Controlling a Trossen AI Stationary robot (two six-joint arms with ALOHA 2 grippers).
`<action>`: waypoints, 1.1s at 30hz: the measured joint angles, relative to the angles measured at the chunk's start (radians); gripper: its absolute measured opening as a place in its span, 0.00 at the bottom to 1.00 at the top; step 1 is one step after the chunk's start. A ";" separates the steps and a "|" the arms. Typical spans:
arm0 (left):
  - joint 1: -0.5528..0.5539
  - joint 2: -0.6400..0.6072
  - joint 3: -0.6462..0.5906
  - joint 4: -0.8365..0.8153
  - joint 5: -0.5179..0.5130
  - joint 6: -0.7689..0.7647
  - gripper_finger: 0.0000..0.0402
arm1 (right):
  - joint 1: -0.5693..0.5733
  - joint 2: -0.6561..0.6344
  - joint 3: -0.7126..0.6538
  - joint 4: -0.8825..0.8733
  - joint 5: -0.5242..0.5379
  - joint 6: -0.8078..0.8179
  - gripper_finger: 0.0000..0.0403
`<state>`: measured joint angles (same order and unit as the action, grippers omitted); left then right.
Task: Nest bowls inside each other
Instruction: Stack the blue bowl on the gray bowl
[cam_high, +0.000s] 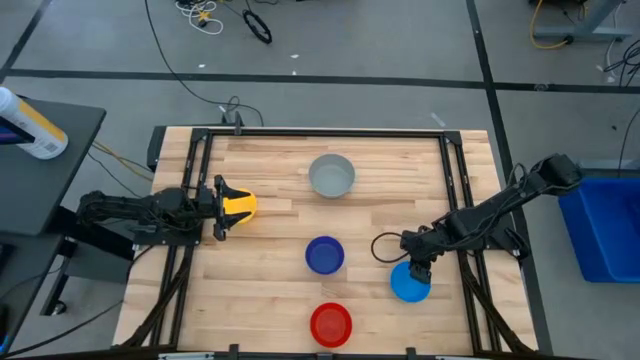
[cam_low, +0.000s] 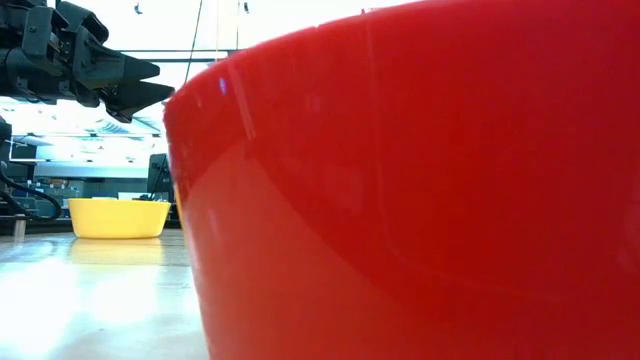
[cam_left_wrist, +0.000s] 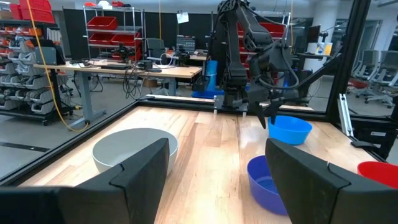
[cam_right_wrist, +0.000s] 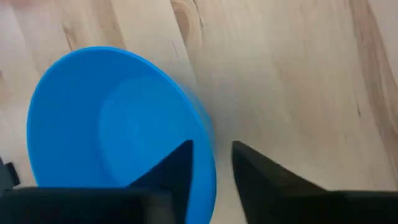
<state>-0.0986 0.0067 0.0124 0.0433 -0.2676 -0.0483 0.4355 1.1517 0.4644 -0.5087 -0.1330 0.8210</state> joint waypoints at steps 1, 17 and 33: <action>0.000 0.000 0.000 0.000 0.000 0.000 0.69 | 0.001 0.003 0.000 0.001 0.000 -0.003 0.18; 0.000 0.000 0.000 0.000 0.000 0.008 0.69 | 0.011 0.015 0.000 0.203 0.408 -0.192 0.01; 0.000 0.000 0.000 0.000 0.000 0.012 0.69 | -0.328 0.030 -0.016 1.022 0.857 -0.924 0.00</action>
<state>-0.0986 0.0067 0.0120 0.0429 -0.2680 -0.0364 0.1074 1.1816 0.4482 0.5135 0.7236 -0.1029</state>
